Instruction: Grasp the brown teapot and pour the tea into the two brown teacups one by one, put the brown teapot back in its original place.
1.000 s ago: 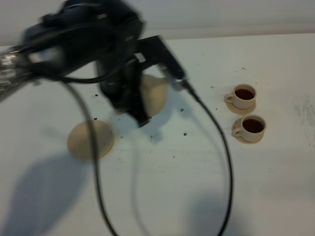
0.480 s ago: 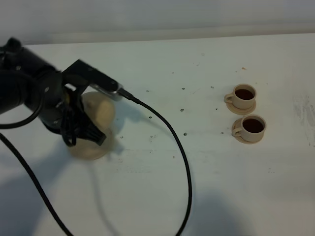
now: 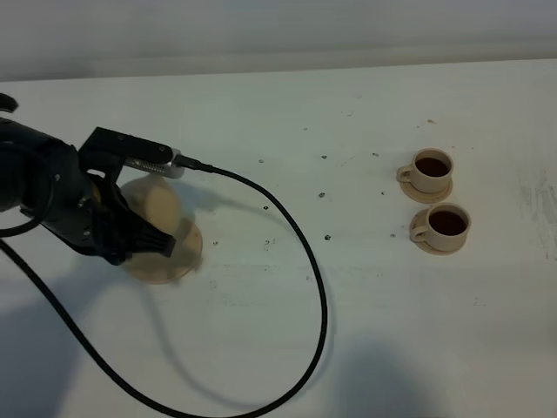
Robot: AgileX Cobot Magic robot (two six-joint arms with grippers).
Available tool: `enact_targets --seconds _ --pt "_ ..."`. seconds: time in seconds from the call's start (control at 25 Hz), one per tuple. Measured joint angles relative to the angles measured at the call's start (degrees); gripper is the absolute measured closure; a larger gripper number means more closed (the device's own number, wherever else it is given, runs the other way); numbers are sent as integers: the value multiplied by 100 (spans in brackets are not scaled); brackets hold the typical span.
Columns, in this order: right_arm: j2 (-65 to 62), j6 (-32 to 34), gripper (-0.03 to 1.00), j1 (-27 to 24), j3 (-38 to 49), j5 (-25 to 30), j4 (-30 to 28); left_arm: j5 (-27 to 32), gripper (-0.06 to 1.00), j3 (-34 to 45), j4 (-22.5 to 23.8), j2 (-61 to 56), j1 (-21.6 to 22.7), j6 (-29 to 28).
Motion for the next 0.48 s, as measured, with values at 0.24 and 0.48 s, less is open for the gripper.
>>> enact_targets --seconds 0.24,0.48 --pt "0 0 43 0 0 0 0 -181 84 0 -348 430 0 204" --pt "0 0 43 0 0 0 0 -117 84 0 -370 452 0 202"
